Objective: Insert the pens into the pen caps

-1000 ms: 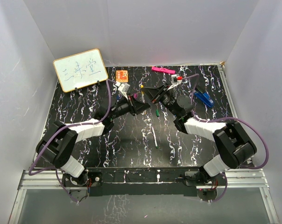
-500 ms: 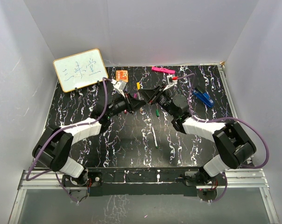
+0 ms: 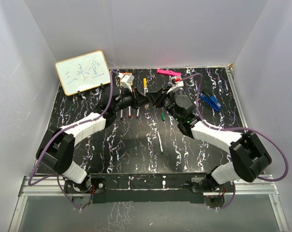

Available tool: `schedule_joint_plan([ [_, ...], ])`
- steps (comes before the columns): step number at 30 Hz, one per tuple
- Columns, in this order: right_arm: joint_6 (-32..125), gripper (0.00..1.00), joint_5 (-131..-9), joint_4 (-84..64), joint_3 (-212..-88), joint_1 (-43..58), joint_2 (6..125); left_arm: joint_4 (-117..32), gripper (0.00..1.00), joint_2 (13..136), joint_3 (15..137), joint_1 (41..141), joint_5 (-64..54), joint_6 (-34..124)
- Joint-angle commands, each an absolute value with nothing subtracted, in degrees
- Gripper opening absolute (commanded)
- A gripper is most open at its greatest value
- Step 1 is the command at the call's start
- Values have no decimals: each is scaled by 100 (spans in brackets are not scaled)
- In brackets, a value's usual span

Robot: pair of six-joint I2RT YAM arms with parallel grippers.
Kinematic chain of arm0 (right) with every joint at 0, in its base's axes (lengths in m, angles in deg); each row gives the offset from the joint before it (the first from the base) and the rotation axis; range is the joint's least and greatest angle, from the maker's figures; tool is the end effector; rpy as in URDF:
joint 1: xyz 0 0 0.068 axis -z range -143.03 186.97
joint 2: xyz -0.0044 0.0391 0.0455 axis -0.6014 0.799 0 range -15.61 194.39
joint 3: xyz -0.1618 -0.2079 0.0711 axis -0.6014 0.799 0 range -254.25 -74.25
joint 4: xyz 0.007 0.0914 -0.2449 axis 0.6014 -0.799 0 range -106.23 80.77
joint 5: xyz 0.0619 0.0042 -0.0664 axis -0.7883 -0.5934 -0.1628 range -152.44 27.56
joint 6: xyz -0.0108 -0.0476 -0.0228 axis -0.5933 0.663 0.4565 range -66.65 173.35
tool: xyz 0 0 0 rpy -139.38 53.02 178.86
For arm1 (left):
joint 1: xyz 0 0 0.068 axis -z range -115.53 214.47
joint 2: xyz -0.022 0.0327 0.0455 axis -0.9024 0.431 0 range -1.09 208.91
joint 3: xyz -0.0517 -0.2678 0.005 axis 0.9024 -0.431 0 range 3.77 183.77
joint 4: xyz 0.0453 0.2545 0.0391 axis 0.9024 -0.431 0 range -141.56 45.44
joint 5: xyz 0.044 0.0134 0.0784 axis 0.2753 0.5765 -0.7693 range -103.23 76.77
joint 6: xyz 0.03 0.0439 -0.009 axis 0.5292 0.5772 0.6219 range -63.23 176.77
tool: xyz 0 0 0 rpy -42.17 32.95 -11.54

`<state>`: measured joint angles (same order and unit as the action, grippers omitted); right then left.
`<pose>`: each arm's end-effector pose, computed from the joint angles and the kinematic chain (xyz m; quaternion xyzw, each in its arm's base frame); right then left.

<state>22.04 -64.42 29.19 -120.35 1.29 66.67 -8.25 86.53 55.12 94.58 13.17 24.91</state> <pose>0.2651 0.1918 0.2832 -0.0390 0.6921 0.4077 0.5944 0.2931 -0.1882 0.2808 0.1510 0.6905 -0.4929 0.5073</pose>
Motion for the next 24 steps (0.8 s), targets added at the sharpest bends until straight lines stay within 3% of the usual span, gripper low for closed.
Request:
schedule_joint_plan([
  [1, 2806, 22, -5148, 2351, -12233, 96, 6034, -2213, 0, 9004, 6132, 9453, 974, 2992],
  [9, 3156, 24, -4110, 2014, -12030, 101, 5573, -4226, 0, 10278, 7495, 9453, 487, 3343],
  [24, 2955, 26, -4520, 1983, -11969, 102, 5766, -5697, 2, 11399, 8749, 9462, -135, 3391],
])
